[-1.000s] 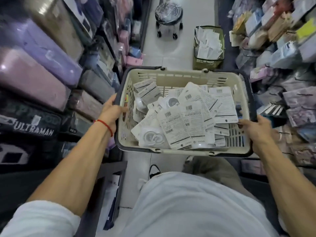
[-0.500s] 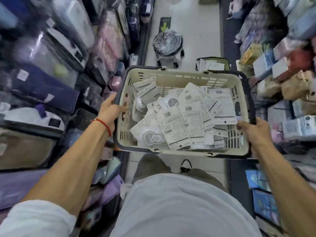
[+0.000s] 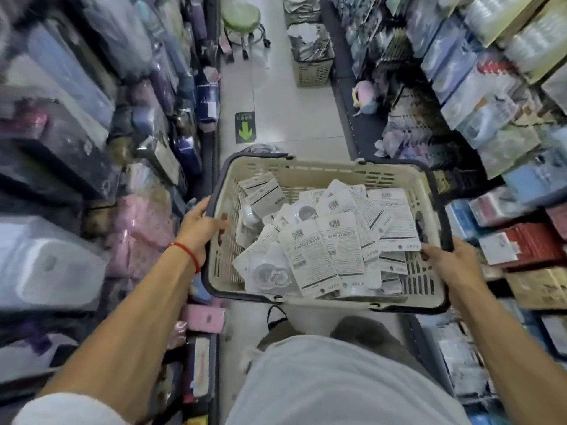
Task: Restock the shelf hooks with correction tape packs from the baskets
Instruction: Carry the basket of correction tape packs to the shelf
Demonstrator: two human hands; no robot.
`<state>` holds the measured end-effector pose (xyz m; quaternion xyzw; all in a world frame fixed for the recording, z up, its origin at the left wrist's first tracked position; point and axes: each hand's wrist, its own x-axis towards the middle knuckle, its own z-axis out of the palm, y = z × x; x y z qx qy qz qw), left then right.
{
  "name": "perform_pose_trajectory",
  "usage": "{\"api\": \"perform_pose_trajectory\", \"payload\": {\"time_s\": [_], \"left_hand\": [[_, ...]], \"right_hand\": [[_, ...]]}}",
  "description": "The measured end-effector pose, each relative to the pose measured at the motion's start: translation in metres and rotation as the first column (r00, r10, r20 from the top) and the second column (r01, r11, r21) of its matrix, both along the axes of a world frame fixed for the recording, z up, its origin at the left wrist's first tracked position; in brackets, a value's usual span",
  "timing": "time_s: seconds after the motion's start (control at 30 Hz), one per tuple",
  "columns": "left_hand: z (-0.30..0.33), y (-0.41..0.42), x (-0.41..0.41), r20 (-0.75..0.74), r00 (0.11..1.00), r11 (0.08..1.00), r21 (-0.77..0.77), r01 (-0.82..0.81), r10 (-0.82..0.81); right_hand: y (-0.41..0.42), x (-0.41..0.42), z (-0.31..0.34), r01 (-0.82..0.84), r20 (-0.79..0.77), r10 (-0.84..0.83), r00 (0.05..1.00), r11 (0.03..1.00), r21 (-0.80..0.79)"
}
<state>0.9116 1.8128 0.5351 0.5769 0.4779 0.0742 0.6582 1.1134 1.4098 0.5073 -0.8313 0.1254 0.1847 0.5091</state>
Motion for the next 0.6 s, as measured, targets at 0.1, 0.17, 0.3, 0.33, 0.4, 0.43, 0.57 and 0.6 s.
{"api": "perform_pose_trajectory", "payload": {"time_s": [0.1,0.17,0.3,0.33,0.4,0.43,0.57,0.6], "left_hand": [[0.004,0.061,0.065,0.014,0.999,0.999,0.023,0.045,-0.045],[0.003,0.097,0.103,0.003,0.999,0.998,0.023,0.051,-0.051],[0.003,0.156,0.179,-0.015,0.997,0.996,0.051,0.076,-0.075],[0.004,0.169,0.197,-0.024,0.997,0.995,0.062,0.075,-0.074],[0.008,0.194,0.232,-0.043,0.996,0.994,0.081,0.078,-0.075],[0.01,0.206,0.249,-0.046,0.996,0.993,0.081,0.084,-0.08],[0.013,0.257,0.316,-0.079,0.991,0.99,0.082,0.115,-0.109],[0.012,0.272,0.332,-0.082,0.99,0.991,0.066,0.12,-0.115]], "right_hand": [[0.05,0.044,0.001,0.057,0.004,-0.057,0.998,0.998,-0.001],[0.082,0.074,-0.002,0.068,0.001,-0.068,0.998,0.998,0.013],[0.144,0.14,-0.017,0.057,-0.017,-0.057,0.998,0.997,0.042],[0.158,0.156,-0.02,0.049,-0.028,-0.048,0.998,0.998,0.042],[0.183,0.188,-0.027,0.066,-0.042,-0.064,0.997,0.997,0.047],[0.194,0.203,-0.03,0.08,-0.05,-0.078,0.996,0.995,0.055],[0.237,0.255,-0.032,0.127,-0.078,-0.123,0.989,0.99,0.056],[0.247,0.268,-0.03,0.134,-0.078,-0.131,0.988,0.99,0.044]]}}
